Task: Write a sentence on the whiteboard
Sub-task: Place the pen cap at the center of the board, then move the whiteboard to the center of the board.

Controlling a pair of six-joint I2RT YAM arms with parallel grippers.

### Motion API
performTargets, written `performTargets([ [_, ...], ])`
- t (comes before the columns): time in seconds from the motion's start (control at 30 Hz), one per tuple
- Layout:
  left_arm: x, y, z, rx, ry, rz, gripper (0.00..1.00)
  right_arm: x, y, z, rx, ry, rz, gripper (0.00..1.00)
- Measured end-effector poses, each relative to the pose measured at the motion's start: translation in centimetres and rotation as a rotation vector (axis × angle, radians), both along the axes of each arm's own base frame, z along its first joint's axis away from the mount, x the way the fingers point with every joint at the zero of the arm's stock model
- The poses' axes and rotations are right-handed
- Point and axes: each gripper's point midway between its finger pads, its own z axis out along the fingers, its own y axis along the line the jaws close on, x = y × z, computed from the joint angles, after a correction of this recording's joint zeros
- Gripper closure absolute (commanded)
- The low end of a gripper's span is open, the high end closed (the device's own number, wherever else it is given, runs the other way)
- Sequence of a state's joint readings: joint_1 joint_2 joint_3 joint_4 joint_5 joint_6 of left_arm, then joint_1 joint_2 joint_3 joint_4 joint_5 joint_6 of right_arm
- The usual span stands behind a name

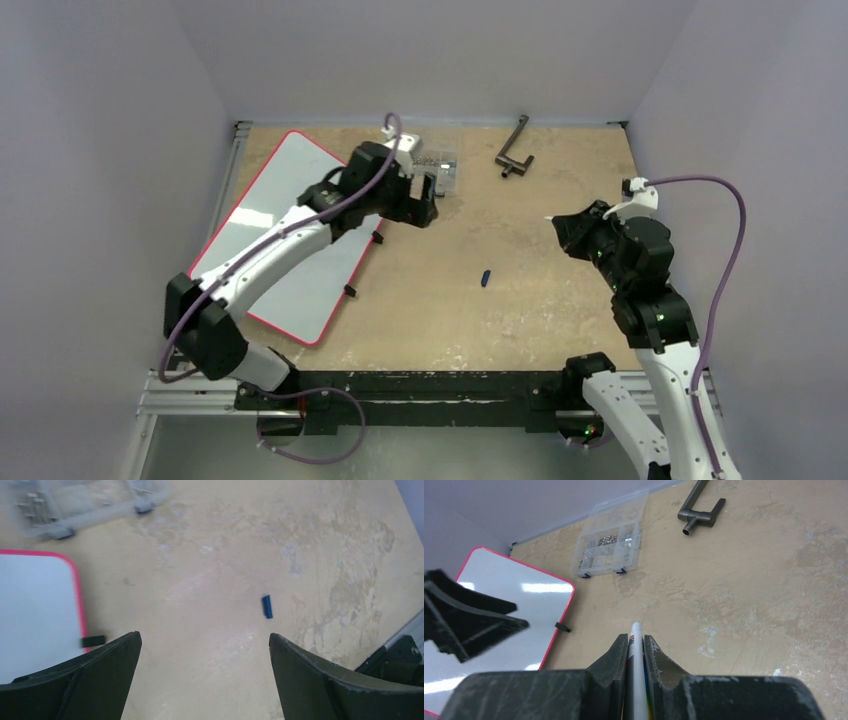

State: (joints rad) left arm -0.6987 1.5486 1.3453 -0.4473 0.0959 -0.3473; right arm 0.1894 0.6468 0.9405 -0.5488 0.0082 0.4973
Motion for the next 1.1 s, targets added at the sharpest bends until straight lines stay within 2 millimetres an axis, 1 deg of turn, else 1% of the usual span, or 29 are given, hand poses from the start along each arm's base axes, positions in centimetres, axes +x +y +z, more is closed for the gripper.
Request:
performTargets([
  [0.03, 0.7, 2.1, 1.5, 0.003, -0.03, 0.051, 0.0, 0.0, 0.0, -0.1, 0.0, 0.002, 0.0, 1.0],
  [0.07, 1.1, 3.7, 2.7, 0.008, -0.054, 0.089, 0.0, 0.1, 0.0, -0.2, 0.0, 0.003, 0.0, 1.0],
  [0.1, 1.6, 5.7, 3.9, 0.015, -0.085, 0.14, 0.0, 0.1, 0.1, -0.3, 0.001, 0.004, 0.002, 1.0],
  [0.2, 2.4, 11.1, 7.4, 0.03, -0.171, 0.275, 0.0, 0.1, 0.3, -0.3, 0.006, 0.002, 0.011, 1.0],
  [0.33, 2.7, 17.1, 10.4, 0.047, -0.249, 0.427, 0.0, 0.1, 0.6, -0.1, 0.016, -0.005, 0.027, 1.0],
  [0.4, 3.0, 19.9, 11.2, 0.057, -0.259, 0.508, 0.0, 0.0, 0.7, 0.0, 0.018, -0.007, 0.032, 1.0],
  [0.43, 3.2, 20.7, 11.5, 0.057, -0.261, 0.529, 0.0, -0.1, 0.7, 0.0, 0.02, -0.011, 0.035, 1.0],
  [0.47, 3.7, 22.8, 11.7, 0.061, -0.26, 0.588, 0.0, -0.1, 0.8, 0.1, 0.023, -0.013, 0.043, 1.0],
  [0.6, 4.7, 29.1, 11.4, 0.013, -0.223, 0.736, 0.0, -0.5, 1.1, 0.2, 0.032, -0.02, 0.059, 1.0],
  [0.7, 5.3, 32.6, 11.0, -0.035, -0.202, 0.806, 0.0, -0.7, 1.4, 0.2, 0.037, -0.023, 0.076, 1.0],
  [0.77, 6.1, 33.7, 10.4, -0.053, -0.188, 0.816, 0.0, -0.8, 1.4, 0.2, 0.039, -0.024, 0.082, 1.0],
  [0.83, 7.1, 34.3, 9.3, -0.072, -0.157, 0.804, 0.0, -1.0, 1.6, 0.1, 0.041, -0.024, 0.09, 1.0],
  [0.93, 8.9, 34.9, 6.4, -0.12, -0.067, 0.787, 0.0, -1.3, 1.8, -0.3, 0.044, -0.02, 0.105, 1.0],
  [1.0, 9.6, 35.7, 4.9, -0.148, -0.022, 0.802, 0.0, -1.3, 1.9, -0.7, 0.045, -0.012, 0.112, 1.0],
  [1.03, 9.8, 36.1, 4.4, -0.161, -0.005, 0.812, 0.0, -1.3, 2.0, -0.9, 0.046, -0.008, 0.117, 1.0],
  [1.1, 10.0, 36.7, 4.0, -0.181, 0.008, 0.824, 0.0, -1.3, 2.1, -1.0, 0.047, -0.002, 0.124, 1.0],
])
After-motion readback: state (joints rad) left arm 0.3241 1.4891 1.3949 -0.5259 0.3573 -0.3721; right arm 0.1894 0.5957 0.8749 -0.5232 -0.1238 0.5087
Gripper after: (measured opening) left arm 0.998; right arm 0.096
